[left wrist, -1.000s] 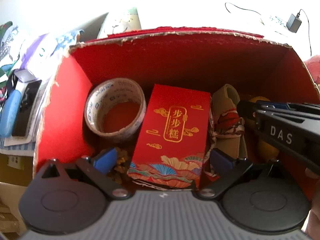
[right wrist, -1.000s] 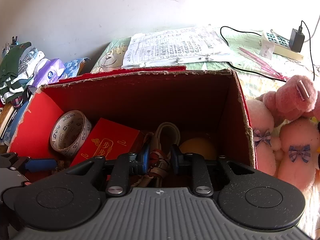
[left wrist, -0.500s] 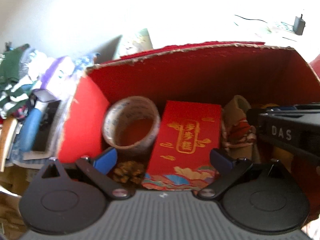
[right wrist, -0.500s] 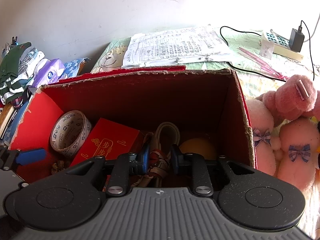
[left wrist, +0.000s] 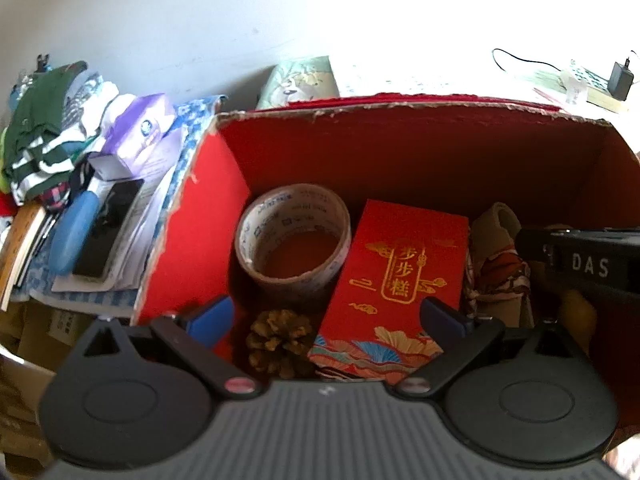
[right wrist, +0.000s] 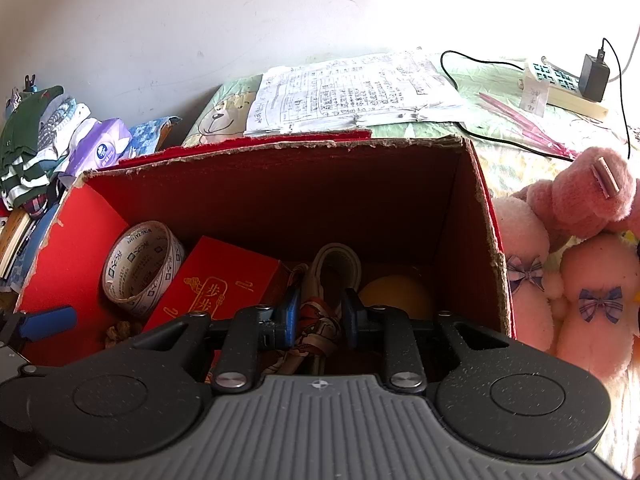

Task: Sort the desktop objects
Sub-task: 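Open the right gripper to release the stamp and lift out, then withdraw the open right gripper back from the red box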

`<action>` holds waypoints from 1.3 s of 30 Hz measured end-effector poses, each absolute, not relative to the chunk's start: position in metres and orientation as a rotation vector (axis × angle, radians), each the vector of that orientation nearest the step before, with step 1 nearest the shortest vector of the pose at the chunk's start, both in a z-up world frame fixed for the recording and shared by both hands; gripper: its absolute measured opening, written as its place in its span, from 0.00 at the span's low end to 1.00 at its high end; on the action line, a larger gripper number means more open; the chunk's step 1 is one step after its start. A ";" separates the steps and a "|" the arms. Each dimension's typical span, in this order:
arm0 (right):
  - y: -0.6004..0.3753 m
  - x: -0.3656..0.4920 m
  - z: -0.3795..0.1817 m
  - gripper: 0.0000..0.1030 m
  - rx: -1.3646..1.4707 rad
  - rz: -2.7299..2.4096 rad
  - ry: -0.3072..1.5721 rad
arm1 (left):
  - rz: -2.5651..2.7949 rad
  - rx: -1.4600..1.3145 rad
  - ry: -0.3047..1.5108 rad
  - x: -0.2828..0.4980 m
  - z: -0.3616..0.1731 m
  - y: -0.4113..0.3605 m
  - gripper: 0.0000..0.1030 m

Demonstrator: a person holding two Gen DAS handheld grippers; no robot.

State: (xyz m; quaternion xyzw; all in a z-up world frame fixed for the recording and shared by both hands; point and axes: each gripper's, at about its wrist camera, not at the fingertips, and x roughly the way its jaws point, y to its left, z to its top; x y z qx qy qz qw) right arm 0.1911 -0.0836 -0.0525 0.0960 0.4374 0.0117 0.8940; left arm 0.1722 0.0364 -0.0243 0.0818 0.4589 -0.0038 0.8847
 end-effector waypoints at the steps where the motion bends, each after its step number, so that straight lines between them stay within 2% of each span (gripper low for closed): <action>1: -0.084 0.191 -0.052 0.24 0.199 0.025 0.908 | -0.018 0.170 0.957 0.172 -0.024 0.037 0.98; 14: -0.083 0.191 -0.053 0.24 0.192 0.013 0.903 | -0.119 0.296 0.880 0.163 -0.025 0.025 0.99; 21: -0.084 0.189 -0.052 0.25 0.194 0.004 0.883 | -0.159 0.242 0.894 0.167 -0.022 0.033 0.99; 31: -0.083 0.171 -0.020 0.36 0.156 -0.068 0.785 | -0.202 0.121 0.904 0.153 0.003 0.032 0.99; 35: -0.082 0.155 -0.001 0.46 0.109 -0.111 0.732 | -0.221 0.043 0.937 0.153 0.009 0.039 0.99; 39: -0.079 0.143 0.004 0.46 0.107 -0.111 0.726 | -0.183 0.067 0.914 0.146 0.016 0.037 0.99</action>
